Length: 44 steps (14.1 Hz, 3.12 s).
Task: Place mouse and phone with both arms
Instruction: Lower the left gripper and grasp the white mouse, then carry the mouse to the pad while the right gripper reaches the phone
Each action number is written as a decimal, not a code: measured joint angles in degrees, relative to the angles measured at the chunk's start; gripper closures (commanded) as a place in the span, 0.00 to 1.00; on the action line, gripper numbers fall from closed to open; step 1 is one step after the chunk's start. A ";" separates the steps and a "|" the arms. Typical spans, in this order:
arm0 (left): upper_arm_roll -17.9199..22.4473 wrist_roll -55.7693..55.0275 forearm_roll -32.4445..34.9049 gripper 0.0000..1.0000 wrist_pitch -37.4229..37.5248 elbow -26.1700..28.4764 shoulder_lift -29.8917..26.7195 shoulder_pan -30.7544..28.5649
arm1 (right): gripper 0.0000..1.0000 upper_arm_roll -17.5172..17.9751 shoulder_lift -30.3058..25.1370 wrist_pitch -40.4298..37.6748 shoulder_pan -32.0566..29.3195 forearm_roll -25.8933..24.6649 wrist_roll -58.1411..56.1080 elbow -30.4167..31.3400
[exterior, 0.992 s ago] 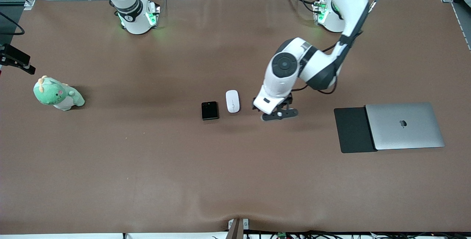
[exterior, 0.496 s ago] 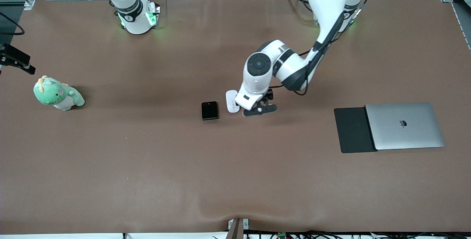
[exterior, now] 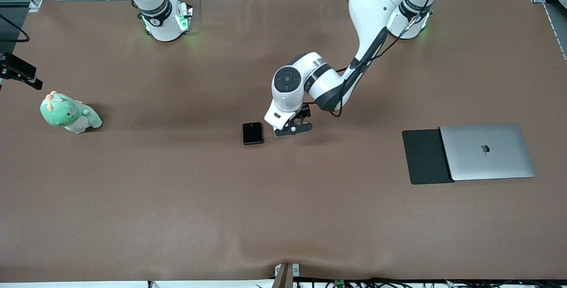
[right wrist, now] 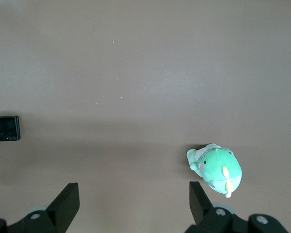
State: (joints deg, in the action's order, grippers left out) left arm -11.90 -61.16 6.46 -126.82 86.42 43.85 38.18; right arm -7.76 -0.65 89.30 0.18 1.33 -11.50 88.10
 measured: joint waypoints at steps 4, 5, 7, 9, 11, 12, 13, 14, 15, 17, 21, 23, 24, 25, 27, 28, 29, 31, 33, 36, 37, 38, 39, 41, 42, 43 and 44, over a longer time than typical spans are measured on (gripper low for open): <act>0.88 -1.39 0.00 0.00 -1.19 -2.69 3.61 2.26 | 0.00 0.00 0.00 -0.02 0.00 0.00 0.00 0.01; 0.94 -1.44 0.00 0.00 -1.52 -2.85 3.99 2.53 | 0.00 -0.01 0.00 -0.03 0.00 0.00 0.00 0.01; 0.96 -1.50 0.00 0.00 -3.33 -3.02 4.79 2.94 | 0.00 -0.01 0.00 -0.03 0.00 0.00 0.00 0.01; 0.97 -1.51 0.00 0.00 -4.23 -3.12 5.46 3.22 | 0.00 -0.01 0.00 -0.03 0.00 0.00 0.00 0.01; 0.98 -1.51 0.00 0.05 -4.42 -3.16 6.00 3.50 | 0.00 -0.01 0.00 -0.05 0.00 0.00 0.00 0.02; 0.99 -1.51 0.00 0.14 -4.46 -3.16 6.13 3.58 | 0.00 -0.01 0.00 -0.05 0.00 0.00 0.00 0.03; 0.99 -1.51 0.02 0.22 -4.46 -3.16 6.18 3.62 | 0.00 -0.01 0.00 -0.05 0.00 0.00 0.00 0.04; 1.00 -1.51 0.05 0.29 -4.46 -3.16 6.21 3.66 | 0.00 -0.01 0.00 -0.05 0.00 0.00 0.00 0.04; 1.02 -1.51 0.06 0.33 -4.46 -3.16 6.21 3.67 | 0.00 -0.01 0.00 -0.05 0.00 0.00 0.00 0.04; 1.05 -1.54 0.08 0.39 -4.36 -3.30 6.09 3.66 | 0.00 -0.02 0.00 -0.05 0.00 0.00 0.00 0.04; 1.46 -1.82 0.14 0.50 -3.04 -3.56 5.68 3.28 | 0.00 -0.08 0.00 -0.05 0.00 0.00 0.00 0.04; 1.61 -1.84 0.15 0.51 -1.84 -3.31 4.80 2.80 | 0.00 -0.09 0.00 -0.06 0.00 0.00 0.00 0.04; 1.63 -1.84 0.18 0.52 -1.37 -2.60 3.86 2.43 | 0.00 -0.09 0.00 -0.06 0.00 0.04 0.00 0.04; 1.66 -1.84 0.29 0.52 -1.10 -1.18 2.43 1.96 | 0.00 -0.05 0.01 -0.06 0.00 0.16 0.00 0.05; 1.71 -1.72 1.22 0.52 -1.04 3.70 -2.10 0.33 | 0.00 0.46 0.01 -0.06 0.20 0.69 0.00 0.06; 1.69 -0.91 1.48 0.52 -1.05 6.66 -4.99 -0.98 | 0.00 0.81 0.02 -0.06 0.74 1.00 0.00 0.07; 1.67 0.66 1.51 0.52 -1.05 9.85 -8.23 -2.67 | 0.00 1.07 0.04 -0.06 1.71 1.30 0.22 0.09; 1.57 4.71 1.53 0.52 -1.07 16.05 -14.60 -6.68 | 0.00 1.37 0.35 -0.03 4.69 2.78 4.62 0.23; 1.47 9.61 1.53 0.52 -1.12 21.73 -20.40 -11.10 | 0.00 1.62 1.85 0.54 10.19 3.47 12.92 0.43; 0.76 18.24 1.53 0.51 -1.17 28.42 -27.02 -18.41 | 0.00 1.95 6.36 3.80 19.42 3.50 20.78 0.99; 0.64 21.24 1.53 0.51 -1.21 30.34 -28.93 -20.58 | 0.00 1.99 8.10 5.21 22.05 3.50 22.65 1.20; 0.58 23.91 1.52 0.51 -1.23 31.97 -30.68 -22.73 | 0.00 2.03 9.80 6.66 24.35 3.51 24.35 1.36; 0.50 26.54 1.52 0.51 -1.24 33.29 -32.20 -24.95 | 0.00 2.04 11.57 8.11 26.49 3.51 25.53 1.57; 0.43 32.42 1.52 0.50 -1.26 34.84 -34.06 -29.48 | 0.00 2.03 15.47 10.72 30.05 3.51 26.98 1.89; 0.42 35.62 1.52 0.50 -1.30 35.17 -34.45 -31.75 | 0.00 2.03 17.69 12.67 31.58 3.51 27.99 2.02; 0.41 38.77 1.52 0.50 -1.38 35.32 -34.62 -33.87 | 0.00 2.04 20.21 15.11 33.10 3.51 28.89 2.25; 0.39 41.32 1.52 0.50 -1.45 35.35 -34.63 -35.67 | 0.00 2.04 23.05 18.03 34.64 3.51 29.54 2.55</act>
State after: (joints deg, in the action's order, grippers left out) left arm -11.51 -19.84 7.99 -128.27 121.77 9.22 2.51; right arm -5.72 22.40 107.33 34.82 4.84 18.04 90.65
